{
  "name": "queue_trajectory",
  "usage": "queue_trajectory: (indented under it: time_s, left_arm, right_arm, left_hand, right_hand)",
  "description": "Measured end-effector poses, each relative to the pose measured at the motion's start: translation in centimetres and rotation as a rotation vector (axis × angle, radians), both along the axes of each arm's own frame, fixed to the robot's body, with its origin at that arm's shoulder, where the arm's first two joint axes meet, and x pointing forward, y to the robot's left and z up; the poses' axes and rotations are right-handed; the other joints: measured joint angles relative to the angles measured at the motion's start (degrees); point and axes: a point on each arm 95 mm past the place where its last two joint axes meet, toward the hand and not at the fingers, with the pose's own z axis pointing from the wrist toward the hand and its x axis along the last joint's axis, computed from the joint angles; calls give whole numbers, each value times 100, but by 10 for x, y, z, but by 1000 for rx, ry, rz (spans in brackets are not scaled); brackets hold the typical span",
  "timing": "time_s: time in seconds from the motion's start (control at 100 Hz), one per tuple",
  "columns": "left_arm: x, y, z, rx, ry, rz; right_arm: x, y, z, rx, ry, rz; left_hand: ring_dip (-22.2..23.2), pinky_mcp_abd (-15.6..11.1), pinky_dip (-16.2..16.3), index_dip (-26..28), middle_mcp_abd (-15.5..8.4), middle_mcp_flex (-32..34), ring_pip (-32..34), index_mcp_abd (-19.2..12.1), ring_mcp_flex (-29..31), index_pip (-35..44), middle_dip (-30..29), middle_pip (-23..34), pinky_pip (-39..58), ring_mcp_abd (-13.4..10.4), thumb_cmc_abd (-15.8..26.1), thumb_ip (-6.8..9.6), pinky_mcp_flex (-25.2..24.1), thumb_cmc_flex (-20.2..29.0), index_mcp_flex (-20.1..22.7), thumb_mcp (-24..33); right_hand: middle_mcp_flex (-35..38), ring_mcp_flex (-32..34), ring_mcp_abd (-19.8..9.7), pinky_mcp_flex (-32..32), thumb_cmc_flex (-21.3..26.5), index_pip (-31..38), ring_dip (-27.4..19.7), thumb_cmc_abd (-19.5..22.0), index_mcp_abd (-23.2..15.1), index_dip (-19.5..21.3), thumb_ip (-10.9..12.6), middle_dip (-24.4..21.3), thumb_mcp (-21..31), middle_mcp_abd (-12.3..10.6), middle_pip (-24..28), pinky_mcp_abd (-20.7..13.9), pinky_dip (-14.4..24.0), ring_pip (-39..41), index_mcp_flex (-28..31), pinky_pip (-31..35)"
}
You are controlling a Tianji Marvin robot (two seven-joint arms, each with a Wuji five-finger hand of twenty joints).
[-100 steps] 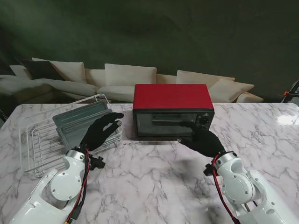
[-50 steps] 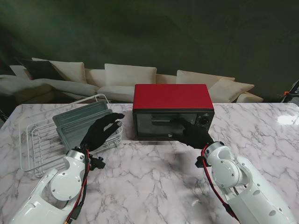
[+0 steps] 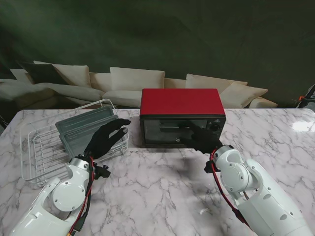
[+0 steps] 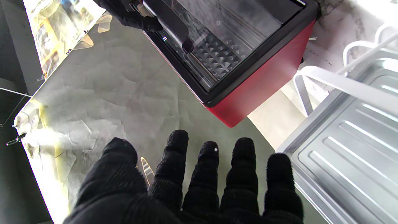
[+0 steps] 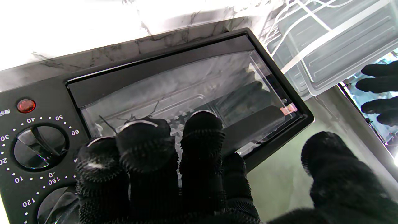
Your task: Slide the trays into the oven
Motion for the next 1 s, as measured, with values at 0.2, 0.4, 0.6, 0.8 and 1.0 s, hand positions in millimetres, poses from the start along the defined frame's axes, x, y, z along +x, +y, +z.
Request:
queue_trajectory:
  time_s: [0.2,0.4,0.6,0.8,1.0]
  left_arm:
    - [0,1,0,6,-3,1]
    - [1,2,0,9,-4,3]
    - [1,2,0,10,-9,8]
    - [1,3,0,11,-11,10]
    - [1,4,1,12,-14,14]
  right_arm:
    - [-4,-1,4,-2,-5,19]
    - [-19,-1,4,-6,-25,43]
    - [-39,-1,-1,13,32,69]
    - [-50,0,-7,5,76,93]
    - [-67,-1,-25,7,176,114]
  left_hand:
    - [0,0,0,0,0,0,0,0,0,0,0,0,-1,0,0,0,0,0,0,0]
    - [0,0,1,0,-1,0,0,0,0,0,0,0,-1,0,0,0,0,0,0,0]
    - [0,1,1,0,-2,0,-1,0,0,0,0,0,-1,0,0,0,0,0,0,0]
    - [0,1,3,1,-2,0,-1,0,0,0,0,0,-1,0,0,0,0,0,0,0]
    - [0,1,14,1,-2,0,-2,0,0,0,0,0,-1,0,0,0,0,0,0,0]
  right_hand:
    - [179,13,16,148,0,-76,-5,0,110,-29,0,-117,0,6,-1,55,-2,-3,449,0]
    - [245,15,24,255,0,-19,-5,0,237,63,0,-143,0,12,-2,119,-3,4,892,0]
    - [246,15,86,235,0,170,-5,0,210,136,0,-210,-3,86,-98,135,-80,-130,1177,-2]
    - [244,15,148,170,0,42,-58,0,26,35,0,-266,-12,149,-230,187,-89,-339,1238,-69]
    - [244,15,177,119,10,372,-71,5,587,351,0,-278,-83,272,-411,189,-97,-490,2263,-105]
